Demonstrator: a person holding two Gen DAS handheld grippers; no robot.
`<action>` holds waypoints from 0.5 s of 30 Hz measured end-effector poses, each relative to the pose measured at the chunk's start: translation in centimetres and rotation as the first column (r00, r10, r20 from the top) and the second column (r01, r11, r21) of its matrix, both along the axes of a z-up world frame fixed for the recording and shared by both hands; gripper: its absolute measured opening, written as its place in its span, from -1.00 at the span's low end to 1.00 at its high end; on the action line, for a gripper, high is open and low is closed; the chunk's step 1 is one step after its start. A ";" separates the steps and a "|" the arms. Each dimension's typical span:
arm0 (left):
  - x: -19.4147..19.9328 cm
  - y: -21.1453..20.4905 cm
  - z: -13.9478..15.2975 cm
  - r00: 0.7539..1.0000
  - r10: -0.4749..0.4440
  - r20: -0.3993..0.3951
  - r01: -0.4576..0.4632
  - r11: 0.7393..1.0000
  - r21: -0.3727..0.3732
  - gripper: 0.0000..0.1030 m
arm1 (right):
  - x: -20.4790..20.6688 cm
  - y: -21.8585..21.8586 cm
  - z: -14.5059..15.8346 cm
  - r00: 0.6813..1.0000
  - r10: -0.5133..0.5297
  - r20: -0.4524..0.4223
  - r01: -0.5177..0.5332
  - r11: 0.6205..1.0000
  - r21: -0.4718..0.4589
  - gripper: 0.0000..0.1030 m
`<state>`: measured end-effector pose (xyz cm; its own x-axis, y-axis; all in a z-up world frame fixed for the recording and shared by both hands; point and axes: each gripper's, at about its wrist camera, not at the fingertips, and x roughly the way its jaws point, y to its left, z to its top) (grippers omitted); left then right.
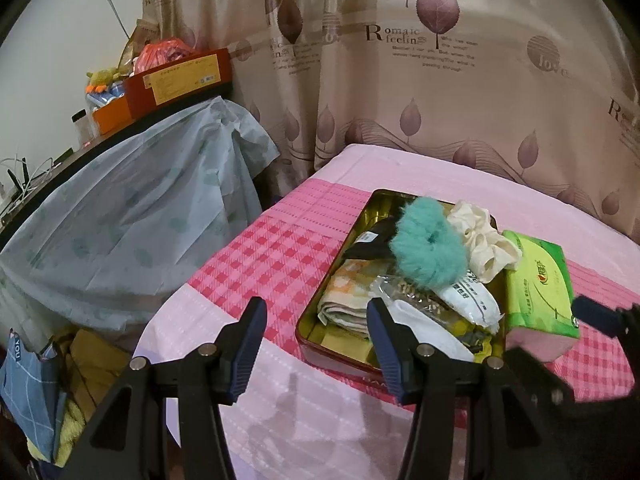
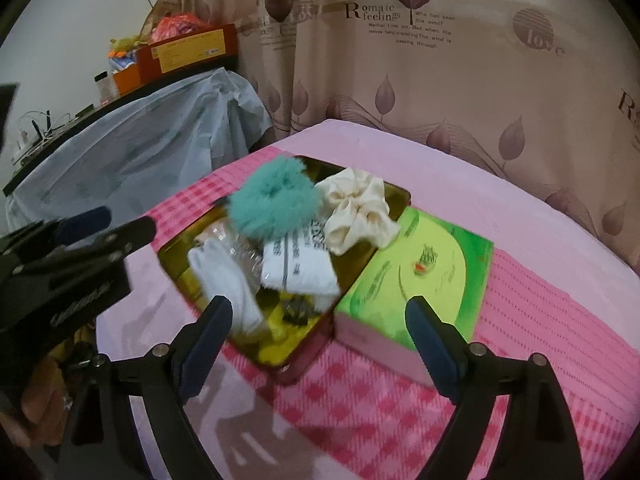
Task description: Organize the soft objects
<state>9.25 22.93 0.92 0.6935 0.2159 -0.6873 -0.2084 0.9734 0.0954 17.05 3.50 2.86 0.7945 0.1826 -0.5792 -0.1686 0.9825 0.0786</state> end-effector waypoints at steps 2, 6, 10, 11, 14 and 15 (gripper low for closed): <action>-0.1 -0.1 0.0 1.000 -0.007 -0.002 0.007 1.000 -0.003 0.03 | -0.8 0.0 -0.2 1.000 0.001 -0.001 -0.001 1.000 0.002 0.75; -0.2 -0.6 0.0 0.999 -0.034 -0.004 0.034 0.999 -0.006 0.03 | -1.8 0.2 -0.5 1.000 0.004 0.003 -0.004 1.000 -0.001 0.82; -0.2 -0.8 0.1 0.999 -0.041 0.004 0.041 0.999 -0.005 0.03 | -2.6 0.5 -1.0 1.000 0.016 -0.002 -0.016 1.000 0.008 0.83; -0.3 -0.9 0.0 0.999 -0.041 0.004 0.041 0.999 -0.003 0.03 | -2.6 0.6 -1.2 1.000 0.019 -0.005 -0.019 1.000 0.003 0.83; -0.3 -0.9 0.0 0.999 -0.043 -0.002 0.043 0.999 -0.003 0.03 | -2.7 1.0 -1.4 1.000 0.026 -0.008 -0.026 1.000 -0.010 0.83; -0.2 -0.9 0.0 0.999 -0.042 -0.004 0.042 0.999 0.000 0.03 | -2.8 1.1 -1.5 1.000 0.030 -0.008 -0.030 1.000 -0.010 0.83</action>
<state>9.03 22.03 0.90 0.6993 0.1865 -0.6901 -0.1668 0.9813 0.0961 14.29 4.59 1.40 0.7843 0.1999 -0.5873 -0.1970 0.9779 0.0697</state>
